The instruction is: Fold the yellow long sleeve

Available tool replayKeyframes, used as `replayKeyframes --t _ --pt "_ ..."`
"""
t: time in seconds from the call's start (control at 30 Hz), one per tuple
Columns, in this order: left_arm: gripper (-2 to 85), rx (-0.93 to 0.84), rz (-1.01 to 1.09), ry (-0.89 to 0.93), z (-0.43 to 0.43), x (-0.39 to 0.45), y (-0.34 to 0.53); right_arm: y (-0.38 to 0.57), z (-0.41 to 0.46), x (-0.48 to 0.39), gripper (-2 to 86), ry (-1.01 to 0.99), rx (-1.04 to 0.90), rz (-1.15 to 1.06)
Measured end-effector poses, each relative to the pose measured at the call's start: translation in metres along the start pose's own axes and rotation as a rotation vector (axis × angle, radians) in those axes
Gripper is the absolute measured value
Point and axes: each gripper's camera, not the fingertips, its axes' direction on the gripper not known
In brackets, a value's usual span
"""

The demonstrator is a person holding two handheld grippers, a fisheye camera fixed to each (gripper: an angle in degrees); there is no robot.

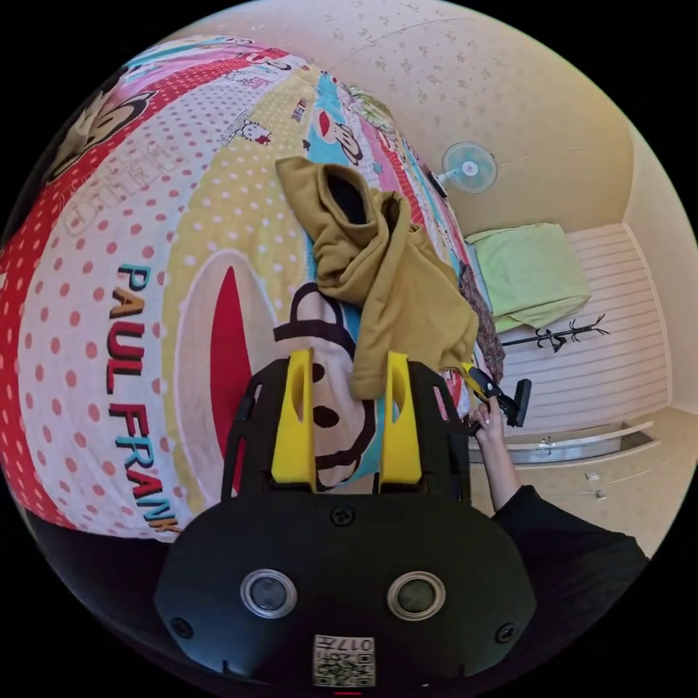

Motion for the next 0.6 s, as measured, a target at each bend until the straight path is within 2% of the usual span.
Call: replayKeyframes --t 0.07,0.13,0.2,0.27,0.37,0.5,0.6 --pt "6.0 -0.033 0.043 0.011 0.005 0.011 -0.008 0.005 -0.011 0.005 5.8 -0.094 0.014 -0.008" --pt "4.1 -0.191 0.118 0.177 0.022 0.027 -0.016 0.009 -0.026 0.006 4.4 -0.189 0.037 -0.009" --pt "3.8 -0.244 0.124 0.189 0.022 0.033 -0.013 0.017 -0.060 0.006 3.5 -0.334 0.083 -0.045" --pt "3.6 -0.201 0.170 0.241 -0.002 0.039 -0.006 0.026 -0.095 0.005 3.1 -0.448 0.131 -0.082" --pt "3.4 -0.025 0.272 0.296 -0.078 0.048 0.018 0.042 -0.157 0.004 2.7 -0.549 0.172 -0.160" --pt "3.3 0.057 0.417 0.448 -0.167 0.063 0.056 0.071 -0.236 -0.013 2.3 -0.553 0.137 -0.301" --pt "3.2 0.115 0.372 0.457 -0.195 0.061 0.092 0.099 -0.265 -0.016 2.3 -0.584 0.115 -0.270"
